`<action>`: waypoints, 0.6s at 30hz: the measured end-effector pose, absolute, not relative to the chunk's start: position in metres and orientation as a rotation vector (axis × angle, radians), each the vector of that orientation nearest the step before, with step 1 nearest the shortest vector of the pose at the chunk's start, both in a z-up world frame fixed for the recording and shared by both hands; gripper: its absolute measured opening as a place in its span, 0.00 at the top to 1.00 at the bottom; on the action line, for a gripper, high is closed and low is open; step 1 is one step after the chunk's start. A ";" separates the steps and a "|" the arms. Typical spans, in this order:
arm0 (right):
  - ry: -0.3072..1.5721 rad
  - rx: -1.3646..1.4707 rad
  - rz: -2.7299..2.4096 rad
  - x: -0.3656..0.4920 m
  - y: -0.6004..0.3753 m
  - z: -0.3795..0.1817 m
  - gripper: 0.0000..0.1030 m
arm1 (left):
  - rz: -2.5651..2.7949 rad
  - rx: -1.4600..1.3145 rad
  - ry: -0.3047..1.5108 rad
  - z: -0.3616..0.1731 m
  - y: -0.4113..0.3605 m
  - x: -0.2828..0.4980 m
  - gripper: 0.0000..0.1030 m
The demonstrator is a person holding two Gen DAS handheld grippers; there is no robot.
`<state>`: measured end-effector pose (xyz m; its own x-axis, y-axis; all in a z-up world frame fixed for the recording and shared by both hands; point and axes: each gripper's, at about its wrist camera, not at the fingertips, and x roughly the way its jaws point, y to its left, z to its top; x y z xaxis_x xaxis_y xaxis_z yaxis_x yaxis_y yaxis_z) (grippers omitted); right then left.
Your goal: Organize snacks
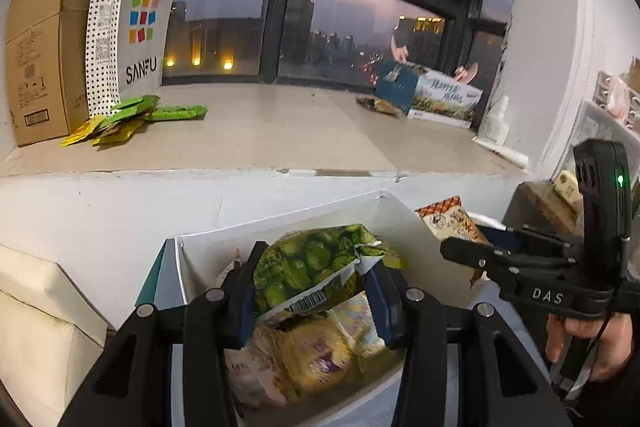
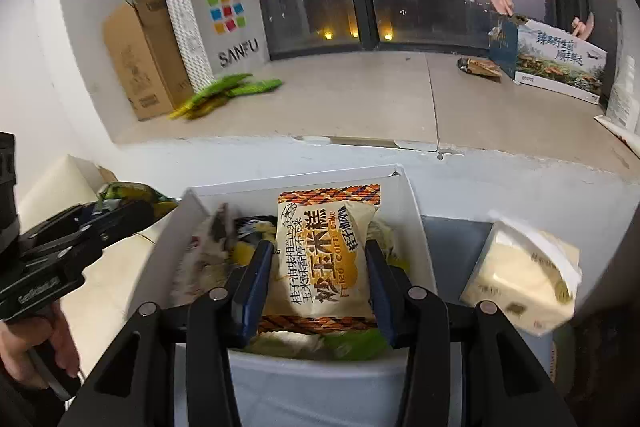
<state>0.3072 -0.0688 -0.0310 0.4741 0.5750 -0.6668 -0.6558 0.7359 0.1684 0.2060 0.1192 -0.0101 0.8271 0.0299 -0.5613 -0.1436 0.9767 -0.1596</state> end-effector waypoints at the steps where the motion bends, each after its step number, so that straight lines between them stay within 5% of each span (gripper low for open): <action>1: 0.774 -0.138 0.749 0.314 -0.065 -0.034 0.52 | 0.092 -0.203 0.598 -0.013 0.122 0.211 0.50; 3: 0.792 -0.156 0.732 0.323 -0.060 -0.037 0.51 | 0.098 -0.199 0.631 -0.019 0.123 0.218 0.44; 4: 0.805 -0.151 0.721 0.328 -0.060 -0.039 0.43 | 0.112 -0.204 0.643 -0.023 0.125 0.221 0.26; 5: 0.830 -0.144 0.711 0.332 -0.061 -0.042 0.18 | 0.120 -0.206 0.644 -0.026 0.126 0.222 0.00; 7: 0.860 -0.137 0.704 0.336 -0.061 -0.045 0.00 | 0.129 -0.214 0.634 -0.029 0.128 0.220 0.00; 18: 0.725 -0.283 0.632 0.307 -0.065 -0.038 0.00 | 0.185 -0.135 0.604 -0.014 0.114 0.198 0.00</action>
<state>0.3075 -0.0651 -0.0381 0.5755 0.4370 -0.6913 -0.6252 0.7800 -0.0274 0.1979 0.1145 -0.0140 0.8075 0.1334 -0.5746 -0.2123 0.9746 -0.0720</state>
